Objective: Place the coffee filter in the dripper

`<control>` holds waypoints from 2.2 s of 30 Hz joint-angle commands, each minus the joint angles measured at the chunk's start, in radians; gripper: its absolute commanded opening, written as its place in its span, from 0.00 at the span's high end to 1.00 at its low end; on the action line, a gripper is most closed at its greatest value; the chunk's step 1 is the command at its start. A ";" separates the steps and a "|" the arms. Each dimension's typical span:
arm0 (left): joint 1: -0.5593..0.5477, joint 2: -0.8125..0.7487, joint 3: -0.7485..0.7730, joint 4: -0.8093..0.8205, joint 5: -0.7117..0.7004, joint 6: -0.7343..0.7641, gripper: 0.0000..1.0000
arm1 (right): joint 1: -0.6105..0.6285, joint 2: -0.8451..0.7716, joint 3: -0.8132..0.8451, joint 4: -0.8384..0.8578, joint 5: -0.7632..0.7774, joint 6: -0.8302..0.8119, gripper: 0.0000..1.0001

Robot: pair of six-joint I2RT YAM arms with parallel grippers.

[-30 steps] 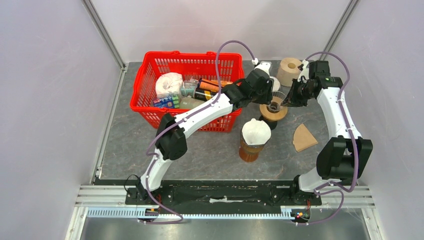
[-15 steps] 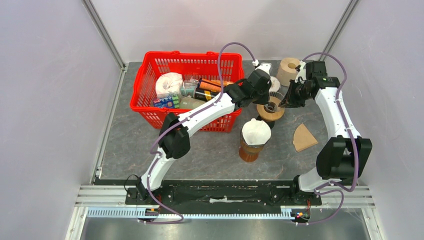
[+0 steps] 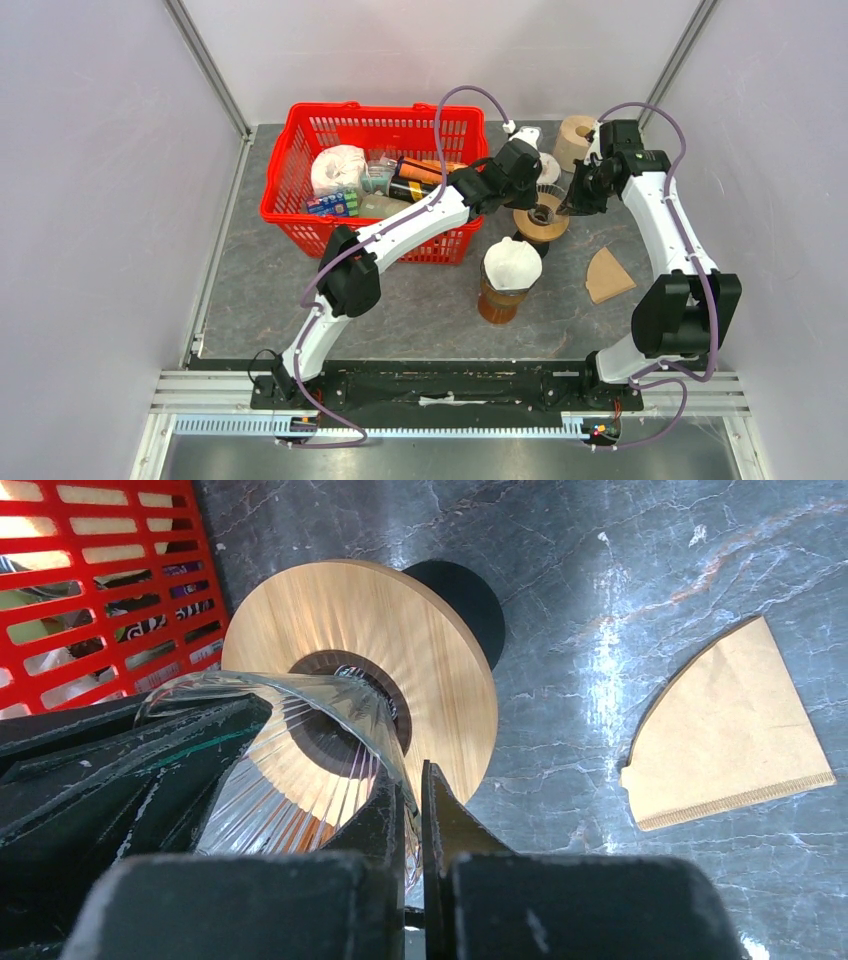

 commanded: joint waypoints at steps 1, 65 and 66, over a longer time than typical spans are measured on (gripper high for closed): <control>0.003 0.044 -0.087 -0.189 -0.045 -0.006 0.98 | 0.009 0.110 -0.092 -0.134 0.288 0.002 1.00; 0.029 -0.006 0.167 -0.193 0.002 0.043 0.44 | 0.061 0.044 0.246 0.019 0.061 0.161 0.50; 0.029 -0.013 0.167 -0.191 0.003 0.044 0.41 | 0.061 0.037 0.246 0.019 0.056 0.159 0.47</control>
